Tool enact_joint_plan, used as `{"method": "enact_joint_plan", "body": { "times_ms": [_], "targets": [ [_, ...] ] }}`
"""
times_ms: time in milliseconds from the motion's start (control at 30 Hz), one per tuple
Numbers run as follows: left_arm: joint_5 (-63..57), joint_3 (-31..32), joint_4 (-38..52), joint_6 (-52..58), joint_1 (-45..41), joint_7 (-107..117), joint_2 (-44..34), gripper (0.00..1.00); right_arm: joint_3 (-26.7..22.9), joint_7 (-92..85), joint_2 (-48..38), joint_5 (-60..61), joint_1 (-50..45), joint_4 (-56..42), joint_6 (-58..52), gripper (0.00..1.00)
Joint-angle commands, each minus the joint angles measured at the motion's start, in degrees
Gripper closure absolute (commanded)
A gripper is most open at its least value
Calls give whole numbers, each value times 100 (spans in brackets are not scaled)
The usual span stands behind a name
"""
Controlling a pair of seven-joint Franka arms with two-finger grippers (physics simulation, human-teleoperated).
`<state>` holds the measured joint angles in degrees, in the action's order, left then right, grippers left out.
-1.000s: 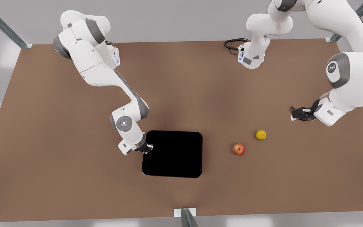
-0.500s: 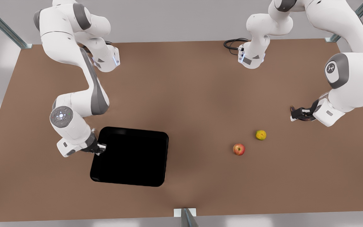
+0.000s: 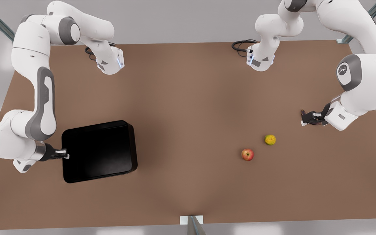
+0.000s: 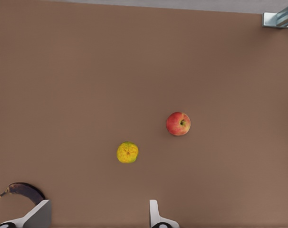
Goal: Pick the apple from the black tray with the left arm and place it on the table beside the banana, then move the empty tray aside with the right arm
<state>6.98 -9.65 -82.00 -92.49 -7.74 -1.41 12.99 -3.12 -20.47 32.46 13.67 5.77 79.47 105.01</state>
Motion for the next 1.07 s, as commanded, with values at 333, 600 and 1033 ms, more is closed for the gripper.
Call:
{"method": "enact_joint_plan", "body": {
  "times_ms": [333,600,1033],
  "targets": [
    [-4,-1,17,12,0,9,-15,0,-136,-3428,753,180,99,-169,309,77],
    [-4,-1,17,-6,0,9,11,0,-75,815,-459,74,-709,-916,-991,0],
    [40,43,202,20,-61,0,20,0,22,5510,-890,-945,-1852,-1012,-1281,0]
  ]
}}
